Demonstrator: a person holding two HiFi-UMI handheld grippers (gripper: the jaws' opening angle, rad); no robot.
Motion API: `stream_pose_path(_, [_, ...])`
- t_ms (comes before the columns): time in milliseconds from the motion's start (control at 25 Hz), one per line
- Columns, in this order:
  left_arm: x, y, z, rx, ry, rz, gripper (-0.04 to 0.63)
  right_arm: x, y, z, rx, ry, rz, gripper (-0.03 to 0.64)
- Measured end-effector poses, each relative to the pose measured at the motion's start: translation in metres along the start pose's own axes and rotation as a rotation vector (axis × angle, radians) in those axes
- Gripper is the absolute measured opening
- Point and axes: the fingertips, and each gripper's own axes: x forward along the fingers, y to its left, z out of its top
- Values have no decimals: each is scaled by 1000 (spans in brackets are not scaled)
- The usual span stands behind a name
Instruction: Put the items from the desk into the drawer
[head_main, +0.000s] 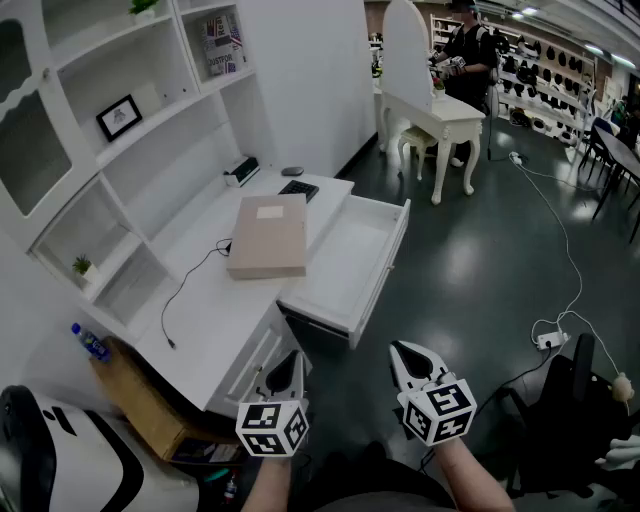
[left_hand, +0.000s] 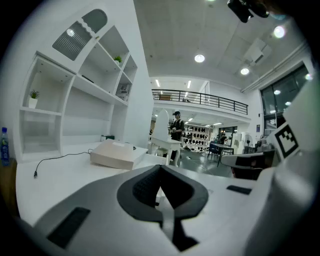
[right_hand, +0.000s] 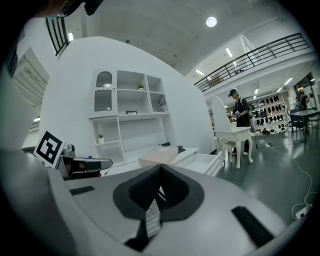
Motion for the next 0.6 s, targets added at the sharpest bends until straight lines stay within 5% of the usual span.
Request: stream_pose_path(600, [8,6,4,18,-4,75,17,14,-20,6,47,-23,64,43])
